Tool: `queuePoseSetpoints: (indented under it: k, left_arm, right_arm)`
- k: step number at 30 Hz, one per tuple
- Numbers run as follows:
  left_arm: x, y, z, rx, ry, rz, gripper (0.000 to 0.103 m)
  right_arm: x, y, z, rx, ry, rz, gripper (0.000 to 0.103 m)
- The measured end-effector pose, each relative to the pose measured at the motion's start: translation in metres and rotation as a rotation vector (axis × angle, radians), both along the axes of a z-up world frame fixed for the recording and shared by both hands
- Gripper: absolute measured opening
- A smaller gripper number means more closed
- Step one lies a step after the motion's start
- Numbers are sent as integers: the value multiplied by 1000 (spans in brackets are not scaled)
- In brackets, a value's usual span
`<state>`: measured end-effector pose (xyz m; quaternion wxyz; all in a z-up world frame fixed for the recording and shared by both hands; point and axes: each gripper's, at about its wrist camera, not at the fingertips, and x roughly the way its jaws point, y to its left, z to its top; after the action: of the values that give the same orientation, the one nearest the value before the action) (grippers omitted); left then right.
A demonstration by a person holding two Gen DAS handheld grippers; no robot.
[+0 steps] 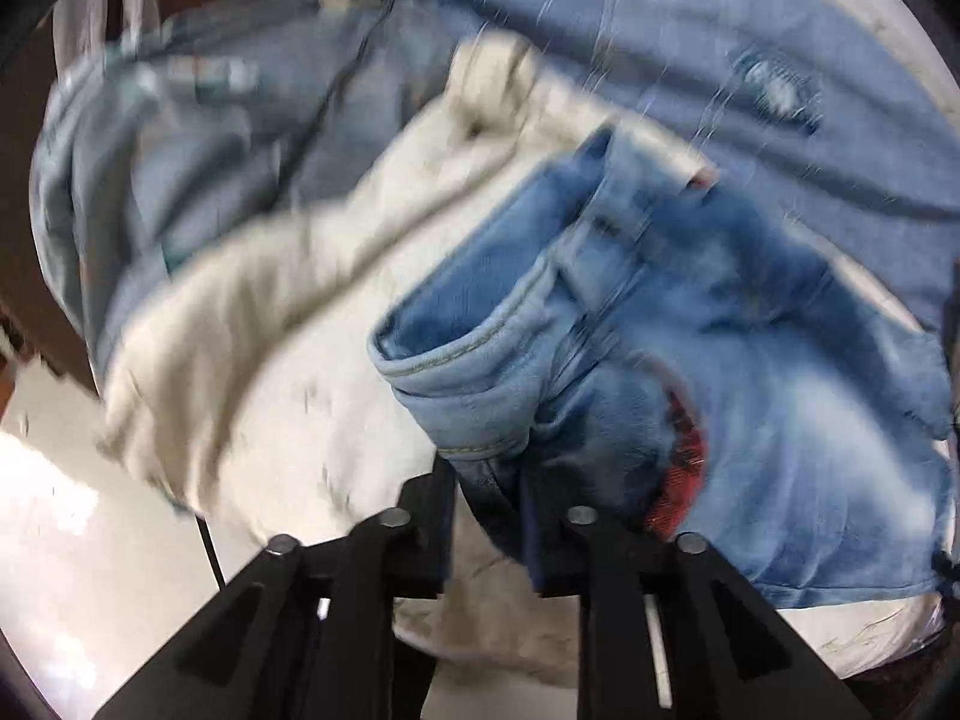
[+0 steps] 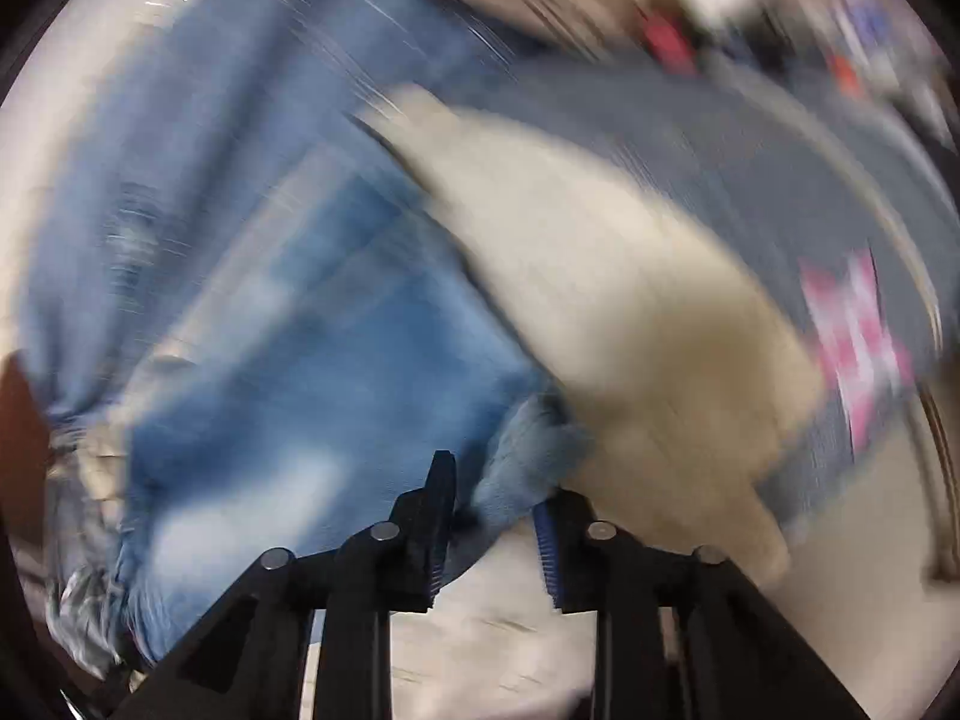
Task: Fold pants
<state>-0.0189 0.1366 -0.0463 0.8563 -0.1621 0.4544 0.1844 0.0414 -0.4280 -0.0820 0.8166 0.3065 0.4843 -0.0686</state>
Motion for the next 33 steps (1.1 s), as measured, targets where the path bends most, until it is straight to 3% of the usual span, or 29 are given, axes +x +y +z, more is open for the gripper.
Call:
queuePoseSetpoints:
  k: [1, 2, 3, 4, 5, 7, 10, 13, 15, 18, 19, 20, 22, 24, 27, 30, 33]
  left_arm:
    - [-3, 6, -1, -28, -5, 24, 35]
    - [-7, 10, 4, -43, -29, 54, 38]
    - [-11, 13, 11, -36, -55, 80, 47]
    - [-14, 13, 22, 7, -75, 104, 51]
    - [-17, 12, 33, 64, -97, 120, 53]
    - [-22, 8, 54, 143, -163, 141, 62]
    - [-20, -2, 73, 132, -254, 71, 65]
    - [-2, -23, 72, 133, -249, -39, 66]
    - [9, -33, 63, 120, -227, -98, 67]
    - [27, -44, 29, 108, -103, -134, 70]
    - [36, -43, 9, 103, -7, -148, 70]
    - [44, -40, -10, 96, 89, -150, 70]
    - [41, -34, -8, 66, 39, -126, 72]
    - [44, -33, 3, 56, 41, -117, 71]
    - [48, -35, 33, 107, -70, -140, 72]
    - [66, -25, 49, 109, -111, -153, 75]
    - [96, -9, 49, 34, -107, -171, 75]
  right_arm:
    - [-5, -6, -2, 38, -24, -21, 29]
    - [-8, -11, 1, 45, -41, -44, 38]
    - [-13, -15, 8, 21, -63, -78, 49]
    - [-18, -19, 16, -26, -77, -110, 71]
    - [-20, -22, 21, -51, -90, -126, 74]
    - [-24, -29, 32, -31, -144, -130, 74]
    - [-22, -24, 50, 38, -246, -82, 74]
    - [-5, -2, 60, 95, -323, 73, 74]
    - [8, 7, 49, 111, -283, 127, 74]
    - [21, 11, 12, 53, -109, 146, 72]
    - [22, 6, -1, 63, -58, 137, 70]
    - [19, 5, 1, 74, -78, 133, 70]
    - [20, 6, 11, 50, -81, 141, 70]
    - [23, 12, 23, -2, -106, 160, 70]
    - [31, 18, 45, -55, -173, 189, 70]
    - [55, 17, 61, -85, -199, 193, 70]
    - [92, 10, 69, -122, -206, 180, 70]
